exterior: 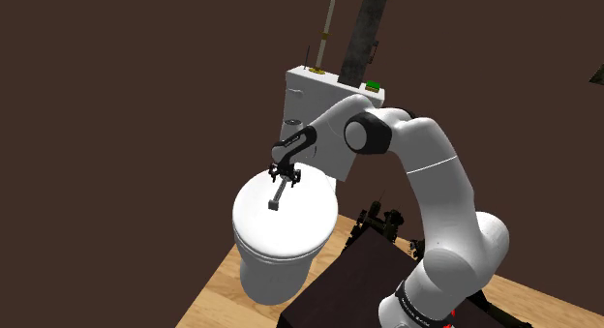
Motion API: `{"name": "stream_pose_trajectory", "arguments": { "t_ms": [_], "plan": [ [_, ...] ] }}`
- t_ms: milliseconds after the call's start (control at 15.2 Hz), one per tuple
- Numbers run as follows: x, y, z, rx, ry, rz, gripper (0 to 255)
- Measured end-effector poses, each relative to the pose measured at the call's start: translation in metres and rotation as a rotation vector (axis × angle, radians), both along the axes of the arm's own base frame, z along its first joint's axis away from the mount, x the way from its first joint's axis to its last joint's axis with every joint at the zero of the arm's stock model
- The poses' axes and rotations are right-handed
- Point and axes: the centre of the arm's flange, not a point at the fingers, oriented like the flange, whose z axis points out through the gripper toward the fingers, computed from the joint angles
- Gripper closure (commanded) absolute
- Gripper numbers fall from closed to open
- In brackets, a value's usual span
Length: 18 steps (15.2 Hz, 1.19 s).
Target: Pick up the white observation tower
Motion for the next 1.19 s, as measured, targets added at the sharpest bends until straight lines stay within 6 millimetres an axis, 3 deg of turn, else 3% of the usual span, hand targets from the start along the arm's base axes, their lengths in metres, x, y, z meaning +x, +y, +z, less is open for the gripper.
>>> {"name": "stream_pose_trajectory", "arguments": {
  "t_ms": [66,726,1188],
  "plan": [
    [0.000,-0.001,-0.002,0.000,0.000,0.000,255],
    [0.000,-0.001,-0.003,0.000,-0.001,0.000,255],
    [0.000,-0.001,0.028,0.000,0.000,0.000,255]
  ]
}}
